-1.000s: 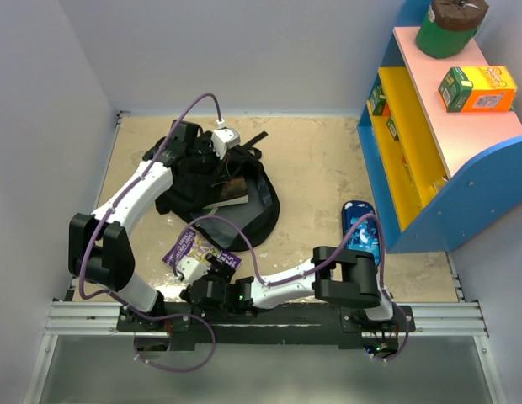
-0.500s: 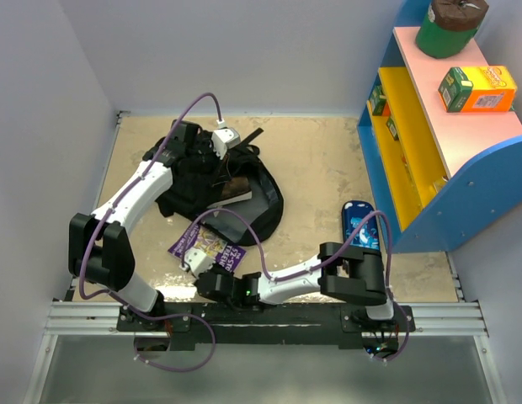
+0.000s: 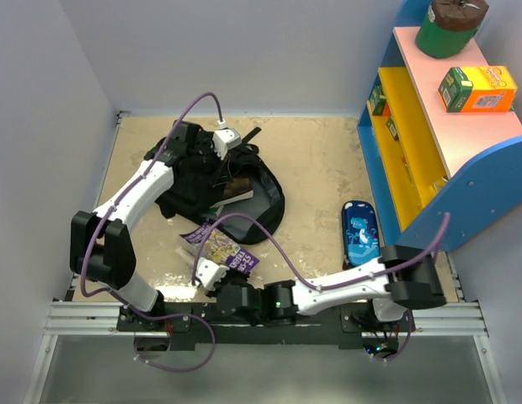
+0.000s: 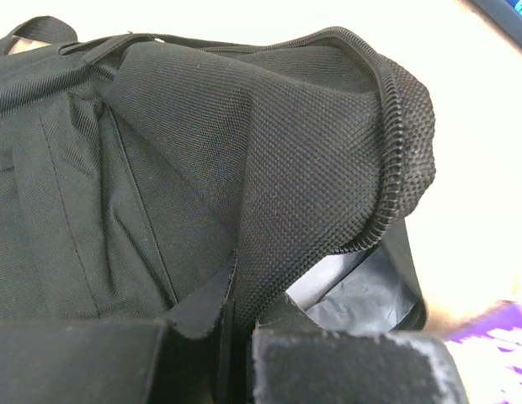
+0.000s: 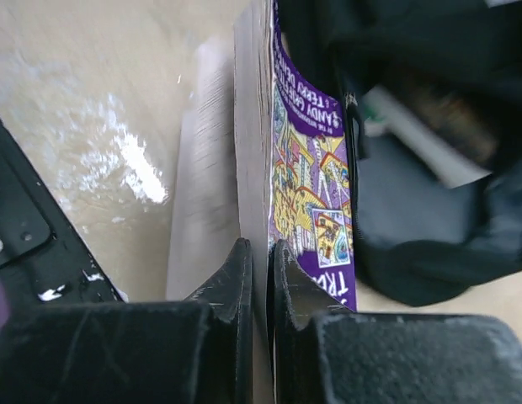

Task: Pack the student bag
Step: Pick up the book from the center of the board, then place the book in the student bag.

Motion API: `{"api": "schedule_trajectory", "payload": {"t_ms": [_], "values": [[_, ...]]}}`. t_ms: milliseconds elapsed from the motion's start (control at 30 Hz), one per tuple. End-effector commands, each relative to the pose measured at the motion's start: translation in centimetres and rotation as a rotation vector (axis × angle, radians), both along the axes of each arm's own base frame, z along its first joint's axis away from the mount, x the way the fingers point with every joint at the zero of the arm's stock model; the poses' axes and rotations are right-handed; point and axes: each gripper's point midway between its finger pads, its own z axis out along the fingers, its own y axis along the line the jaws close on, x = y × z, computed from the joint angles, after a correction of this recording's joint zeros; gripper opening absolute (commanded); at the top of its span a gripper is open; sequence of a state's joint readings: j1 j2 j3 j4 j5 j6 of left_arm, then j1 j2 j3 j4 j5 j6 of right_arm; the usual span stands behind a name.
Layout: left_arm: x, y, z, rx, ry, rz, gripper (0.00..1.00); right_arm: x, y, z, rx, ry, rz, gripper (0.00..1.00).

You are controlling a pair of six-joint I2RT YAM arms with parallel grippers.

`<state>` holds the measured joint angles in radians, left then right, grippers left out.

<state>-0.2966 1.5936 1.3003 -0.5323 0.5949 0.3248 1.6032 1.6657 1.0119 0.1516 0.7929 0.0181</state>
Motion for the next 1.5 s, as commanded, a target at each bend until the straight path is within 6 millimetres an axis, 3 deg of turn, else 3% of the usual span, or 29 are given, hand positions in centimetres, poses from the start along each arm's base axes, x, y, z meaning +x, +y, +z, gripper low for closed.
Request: {"api": "schedule_trajectory", "payload": {"t_ms": [0, 133, 200, 267, 400, 500, 600, 667, 967, 1300, 1467], "values": [[0.8, -0.8, 2.1, -0.048, -0.043, -0.021, 0.01, 1.5, -3.2, 12.8, 0.140, -0.214, -0.142, 0.00], [0.8, -0.6, 1.8, -0.034, -0.041, -0.014, 0.01, 2.3, -6.3, 19.7, 0.197, -0.284, -0.182, 0.00], [0.8, -0.7, 2.0, -0.040, -0.044, -0.014, 0.01, 3.2, -7.2, 20.5, 0.191, -0.326, -0.206, 0.00], [0.8, -0.7, 2.1, -0.047, -0.039, -0.012, 0.01, 4.9, -7.7, 20.0, 0.179, -0.331, -0.210, 0.00], [0.7, -0.7, 2.3, -0.050, -0.045, -0.011, 0.01, 9.1, -8.7, 18.2, 0.139, -0.345, -0.271, 0.00], [0.7, -0.7, 2.6, -0.046, -0.048, -0.016, 0.01, 10.9, -8.7, 16.7, 0.138, -0.331, -0.258, 0.00], [0.7, -0.7, 2.8, -0.045, -0.051, -0.020, 0.01, 13.7, -9.4, 14.5, 0.117, -0.308, -0.298, 0.00], [0.7, -0.7, 3.0, -0.044, -0.054, -0.019, 0.01, 14.3, -8.6, 12.3, 0.101, -0.283, -0.272, 0.00], [0.7, -0.4, 3.3, -0.032, -0.063, -0.016, 0.01, 14.5, -4.5, 5.5, 0.110, -0.156, -0.205, 0.00], [1.2, -0.3, 4.2, -0.035, -0.095, 0.010, 0.02, 12.4, -5.3, 0.4, 0.078, -0.026, -0.157, 0.00], [2.5, 0.1, 6.5, -0.059, -0.168, 0.094, 0.01, 12.5, -4.7, -0.7, 0.066, -0.008, -0.158, 0.00]]}}
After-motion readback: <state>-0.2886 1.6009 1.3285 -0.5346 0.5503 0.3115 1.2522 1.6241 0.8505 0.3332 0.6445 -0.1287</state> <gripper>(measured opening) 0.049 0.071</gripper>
